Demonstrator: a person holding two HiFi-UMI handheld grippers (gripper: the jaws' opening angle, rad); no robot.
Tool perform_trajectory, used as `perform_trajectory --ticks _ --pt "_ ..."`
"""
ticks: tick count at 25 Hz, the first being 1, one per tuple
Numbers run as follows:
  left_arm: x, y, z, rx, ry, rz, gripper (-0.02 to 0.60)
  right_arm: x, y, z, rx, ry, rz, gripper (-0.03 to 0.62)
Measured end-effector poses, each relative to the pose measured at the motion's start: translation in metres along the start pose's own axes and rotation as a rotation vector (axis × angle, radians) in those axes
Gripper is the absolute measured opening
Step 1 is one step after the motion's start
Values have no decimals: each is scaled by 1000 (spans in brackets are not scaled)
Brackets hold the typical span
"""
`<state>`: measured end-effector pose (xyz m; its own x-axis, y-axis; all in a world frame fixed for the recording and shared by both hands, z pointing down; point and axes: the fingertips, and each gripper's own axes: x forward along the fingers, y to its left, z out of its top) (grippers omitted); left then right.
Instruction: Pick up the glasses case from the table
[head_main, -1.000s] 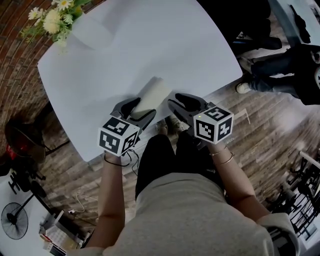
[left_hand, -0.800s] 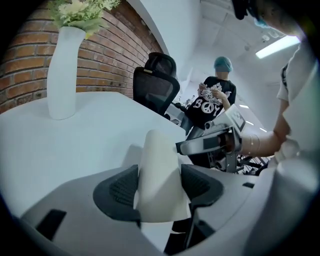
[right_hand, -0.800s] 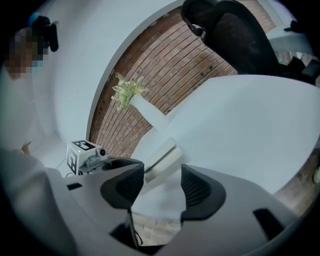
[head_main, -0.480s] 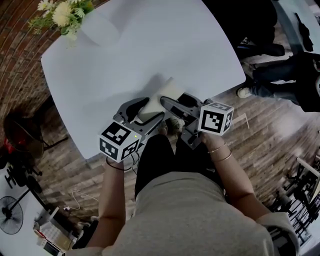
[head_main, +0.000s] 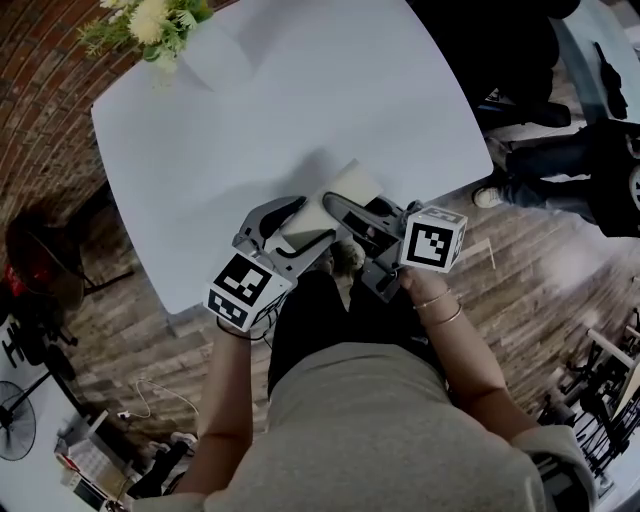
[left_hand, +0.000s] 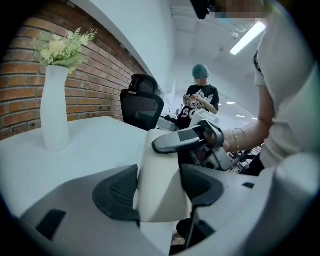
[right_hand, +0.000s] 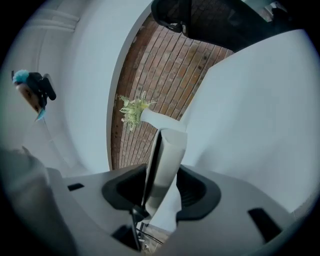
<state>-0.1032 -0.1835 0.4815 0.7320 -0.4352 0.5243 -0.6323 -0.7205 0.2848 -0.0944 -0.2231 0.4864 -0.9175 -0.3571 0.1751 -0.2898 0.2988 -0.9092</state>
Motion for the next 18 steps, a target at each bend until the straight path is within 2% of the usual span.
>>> perform_trajectory --ticks 6,11,18 --pt "0 -1 -2 6 -7 20 272 0 9 0 -67 16 -19 168" --pt "-5 -1 5 -5 -45 62 272 1 22 6 -108 1 -4 157" --pt "-21 1 20 -17 -106 153 272 1 43 19 -191 -18 4 152"
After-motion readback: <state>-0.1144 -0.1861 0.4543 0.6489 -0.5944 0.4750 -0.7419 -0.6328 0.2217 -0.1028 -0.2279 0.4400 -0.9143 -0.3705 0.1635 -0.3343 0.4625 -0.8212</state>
